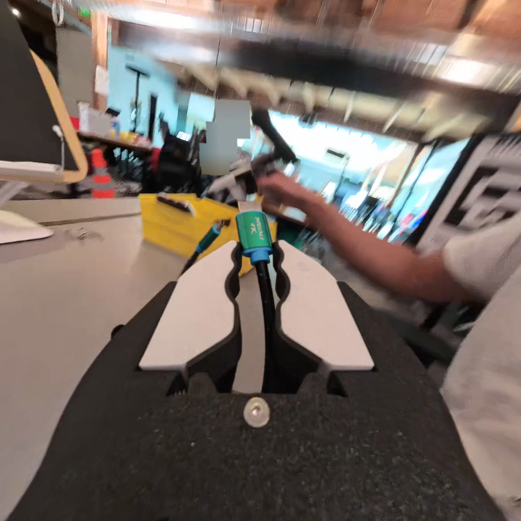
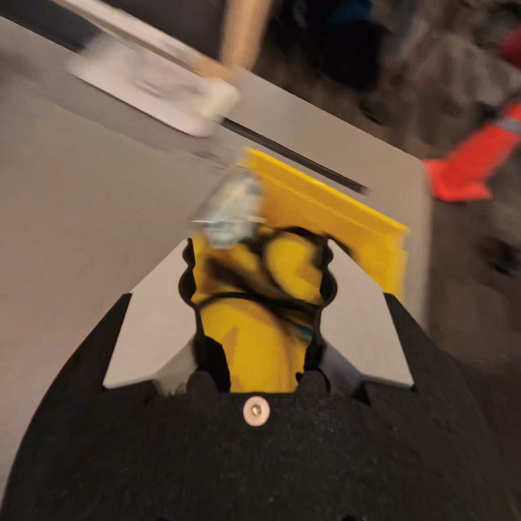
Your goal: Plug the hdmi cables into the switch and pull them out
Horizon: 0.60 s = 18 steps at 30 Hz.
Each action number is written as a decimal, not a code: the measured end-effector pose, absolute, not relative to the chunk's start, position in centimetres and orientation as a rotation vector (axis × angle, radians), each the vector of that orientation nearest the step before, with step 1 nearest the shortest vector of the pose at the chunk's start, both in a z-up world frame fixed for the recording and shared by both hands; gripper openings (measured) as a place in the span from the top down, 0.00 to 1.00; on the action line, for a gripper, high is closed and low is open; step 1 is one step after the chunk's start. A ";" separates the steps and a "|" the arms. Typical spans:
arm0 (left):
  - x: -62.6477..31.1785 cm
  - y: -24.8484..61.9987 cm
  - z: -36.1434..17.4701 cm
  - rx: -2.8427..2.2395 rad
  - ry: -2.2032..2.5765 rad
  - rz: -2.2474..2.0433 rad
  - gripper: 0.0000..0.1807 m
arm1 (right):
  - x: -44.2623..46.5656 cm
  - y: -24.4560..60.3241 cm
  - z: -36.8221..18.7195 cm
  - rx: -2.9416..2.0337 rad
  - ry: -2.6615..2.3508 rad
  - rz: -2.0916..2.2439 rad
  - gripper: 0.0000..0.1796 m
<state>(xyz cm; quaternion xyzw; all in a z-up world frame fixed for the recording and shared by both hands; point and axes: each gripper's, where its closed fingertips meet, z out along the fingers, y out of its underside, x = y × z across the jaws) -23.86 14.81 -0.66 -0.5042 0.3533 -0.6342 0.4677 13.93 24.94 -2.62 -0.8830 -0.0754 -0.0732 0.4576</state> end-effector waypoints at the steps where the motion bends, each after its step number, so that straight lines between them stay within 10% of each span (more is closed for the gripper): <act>1: -24.7 15.5 0.0 -1.217 0.778 -1.654 0.88 | 8.5 23.4 -2.2 -2.095 -0.260 0.045 0.52; 5: -26.9 17.7 1.1 -1.146 0.502 -1.914 0.89 | -12.3 13.5 -4.2 -1.792 -0.649 0.808 0.59; 13: -25.6 17.5 0.2 -1.178 0.354 -2.055 0.89 | -25.3 10.1 -12.4 -1.701 -1.052 0.451 0.65; 18: -25.3 17.2 0.1 -1.187 0.361 -2.036 0.88 | -25.9 10.3 -15.2 -1.705 -1.221 0.293 0.94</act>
